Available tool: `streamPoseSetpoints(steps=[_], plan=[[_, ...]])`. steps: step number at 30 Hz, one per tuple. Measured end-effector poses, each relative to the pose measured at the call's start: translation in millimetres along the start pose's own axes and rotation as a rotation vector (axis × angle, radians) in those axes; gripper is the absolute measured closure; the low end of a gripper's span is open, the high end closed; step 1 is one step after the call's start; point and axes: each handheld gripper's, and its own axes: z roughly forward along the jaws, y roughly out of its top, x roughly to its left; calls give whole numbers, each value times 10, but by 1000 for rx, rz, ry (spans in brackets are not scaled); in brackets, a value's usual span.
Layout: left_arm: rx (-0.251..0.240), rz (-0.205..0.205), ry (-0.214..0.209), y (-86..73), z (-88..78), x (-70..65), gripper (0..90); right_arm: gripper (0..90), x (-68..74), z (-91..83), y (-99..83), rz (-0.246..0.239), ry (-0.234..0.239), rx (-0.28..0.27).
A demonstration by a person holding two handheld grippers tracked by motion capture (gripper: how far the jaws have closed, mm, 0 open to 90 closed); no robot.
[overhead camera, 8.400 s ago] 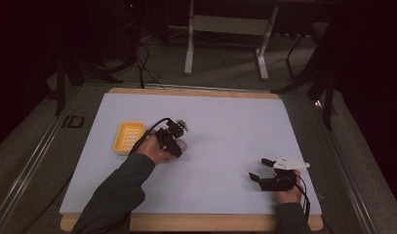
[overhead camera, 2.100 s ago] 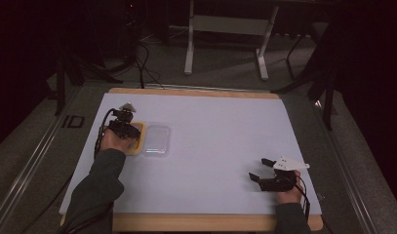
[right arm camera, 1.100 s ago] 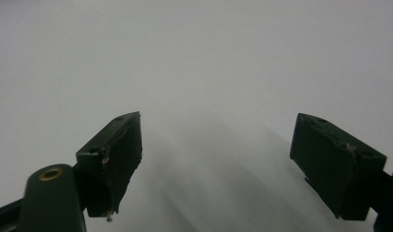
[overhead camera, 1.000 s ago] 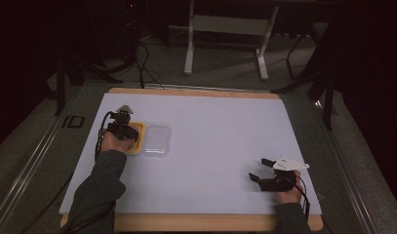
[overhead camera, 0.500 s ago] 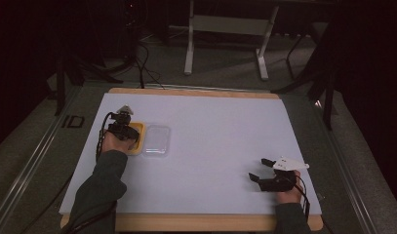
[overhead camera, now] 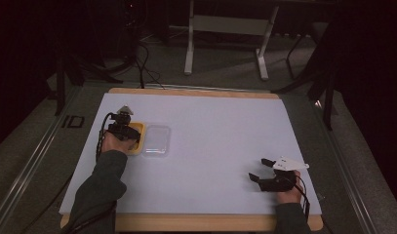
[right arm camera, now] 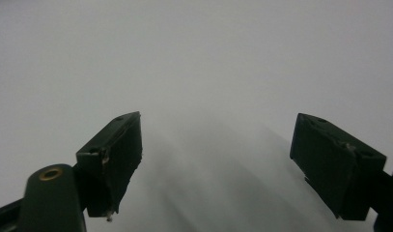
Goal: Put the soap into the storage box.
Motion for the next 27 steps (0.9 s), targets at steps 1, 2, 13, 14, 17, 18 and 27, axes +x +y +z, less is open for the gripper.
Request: streamPoseSetpoints(steps=[1,2,13,14,17,18,27], plan=[[-1,1,-2,-2,0,1,409,183,0,0,0,0,0,0],[-1,3,-3,-3,-2,1,407,183,0,0,0,0,0,0],[-43,16,-5,-12,-100,3,383,183,0,0,0,-3,0,0],[-48,18,-4,-13,-108,0,381,183,0,1,0,-3,0,0],[-58,34,-2,-16,-137,-9,375,184,1,0,0,-4,0,0],[-63,36,-1,-17,-145,-13,376,184,1,0,0,-4,0,0],[-120,86,11,-33,-297,-79,378,183,2,0,1,-3,-1,1]])
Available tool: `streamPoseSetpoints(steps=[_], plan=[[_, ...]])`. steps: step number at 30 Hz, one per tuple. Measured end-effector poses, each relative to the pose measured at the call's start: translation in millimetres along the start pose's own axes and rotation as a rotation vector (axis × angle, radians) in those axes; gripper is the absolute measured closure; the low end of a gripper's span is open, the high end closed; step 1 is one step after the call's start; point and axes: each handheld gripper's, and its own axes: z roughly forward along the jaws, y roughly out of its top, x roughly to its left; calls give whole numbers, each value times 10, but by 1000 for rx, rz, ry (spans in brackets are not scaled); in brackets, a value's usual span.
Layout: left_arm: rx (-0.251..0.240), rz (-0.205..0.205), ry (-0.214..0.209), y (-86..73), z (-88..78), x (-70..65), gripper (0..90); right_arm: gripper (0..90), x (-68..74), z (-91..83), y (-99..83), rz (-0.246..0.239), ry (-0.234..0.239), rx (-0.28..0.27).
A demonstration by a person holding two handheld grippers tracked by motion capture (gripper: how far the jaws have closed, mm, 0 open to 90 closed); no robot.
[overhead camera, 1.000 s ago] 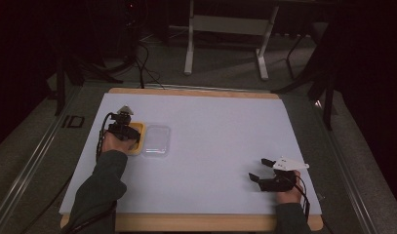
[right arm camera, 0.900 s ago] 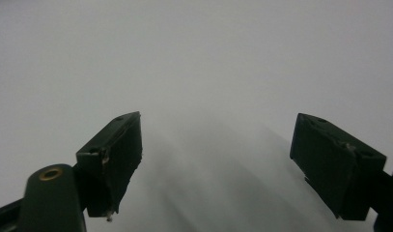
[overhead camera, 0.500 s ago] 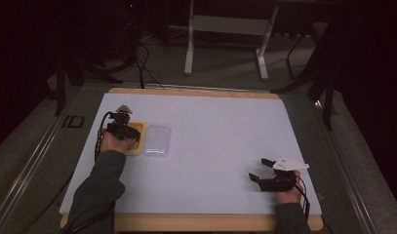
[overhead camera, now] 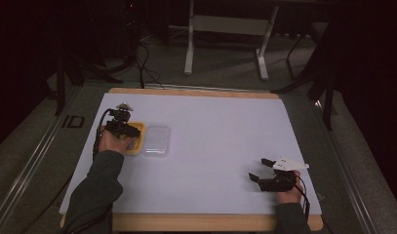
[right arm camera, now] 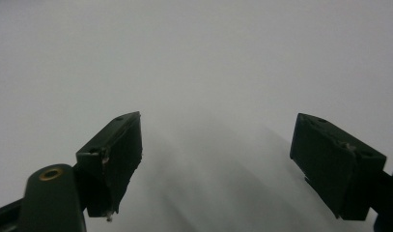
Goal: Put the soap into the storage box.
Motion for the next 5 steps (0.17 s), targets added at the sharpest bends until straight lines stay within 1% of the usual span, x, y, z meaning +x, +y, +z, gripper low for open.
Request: streamPoseSetpoints(steps=[3,5], plan=[[-43,22,-4,-5,-105,-61,378,184,0,1,0,0,-1,1],[-69,44,-9,-15,-171,-108,378,184,1,3,1,2,-3,2]])
